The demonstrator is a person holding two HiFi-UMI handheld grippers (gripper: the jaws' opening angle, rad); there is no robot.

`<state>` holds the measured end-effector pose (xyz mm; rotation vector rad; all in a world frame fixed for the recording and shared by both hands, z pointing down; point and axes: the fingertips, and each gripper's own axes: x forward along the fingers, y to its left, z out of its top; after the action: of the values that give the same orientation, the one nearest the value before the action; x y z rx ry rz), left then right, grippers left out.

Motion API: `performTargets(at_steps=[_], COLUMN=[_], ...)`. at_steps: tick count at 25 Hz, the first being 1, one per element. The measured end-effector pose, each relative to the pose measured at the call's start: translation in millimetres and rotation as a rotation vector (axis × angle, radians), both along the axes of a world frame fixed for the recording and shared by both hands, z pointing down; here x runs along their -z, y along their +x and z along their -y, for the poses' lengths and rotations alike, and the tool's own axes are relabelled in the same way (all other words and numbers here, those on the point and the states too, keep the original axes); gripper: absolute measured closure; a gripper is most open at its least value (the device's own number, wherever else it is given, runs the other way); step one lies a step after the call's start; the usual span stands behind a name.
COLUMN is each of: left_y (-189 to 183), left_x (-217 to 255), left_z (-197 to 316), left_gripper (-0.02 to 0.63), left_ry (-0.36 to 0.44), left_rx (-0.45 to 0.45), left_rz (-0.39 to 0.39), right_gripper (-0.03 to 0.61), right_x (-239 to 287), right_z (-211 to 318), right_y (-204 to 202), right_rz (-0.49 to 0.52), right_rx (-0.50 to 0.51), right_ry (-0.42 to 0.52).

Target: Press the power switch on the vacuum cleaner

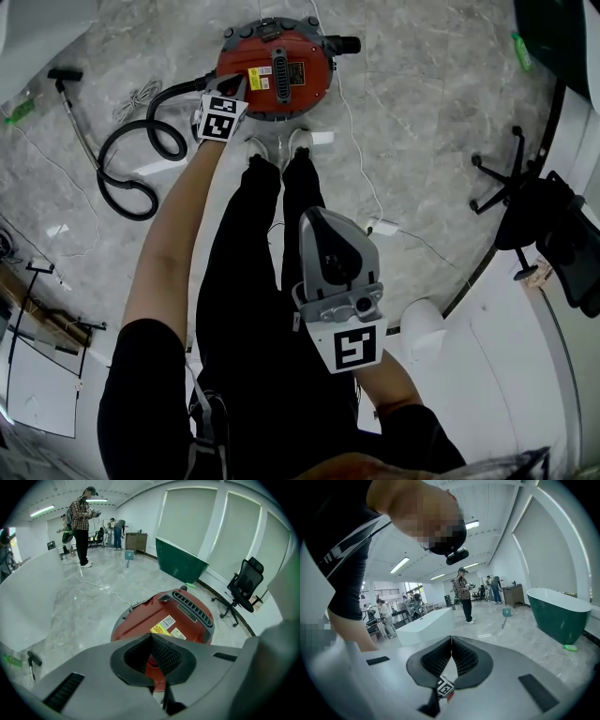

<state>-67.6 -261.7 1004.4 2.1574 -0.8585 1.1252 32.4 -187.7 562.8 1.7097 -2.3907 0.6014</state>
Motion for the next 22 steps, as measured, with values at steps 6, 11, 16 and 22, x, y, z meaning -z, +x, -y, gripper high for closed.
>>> performTargets(at_steps=[6, 11, 16, 22], left_y=[-1, 2, 0, 4], left_x=[-4, -3, -4, 35], left_z=[6, 8, 10, 6], left_gripper=[0.595, 0.595, 0.595, 0.595], left_ry=[0.017, -0.033, 0.035, 0.165], left_rx=[0.036, 0.045, -0.003, 0.068], left_rz=[0.0, -0.029, 0.019, -0.002], right_gripper=[0.56, 0.56, 0.558, 0.56], right_x=[-14, -21, -21, -25], right_z=[-6, -13, -15, -35], right_y=[7, 16, 18, 24], right_rz=[0.009, 0.002, 0.013, -0.02], right_rx=[-0.001, -0.015, -0.018, 0.0], right_ry=[-0.034, -0.04, -0.027, -0.031])
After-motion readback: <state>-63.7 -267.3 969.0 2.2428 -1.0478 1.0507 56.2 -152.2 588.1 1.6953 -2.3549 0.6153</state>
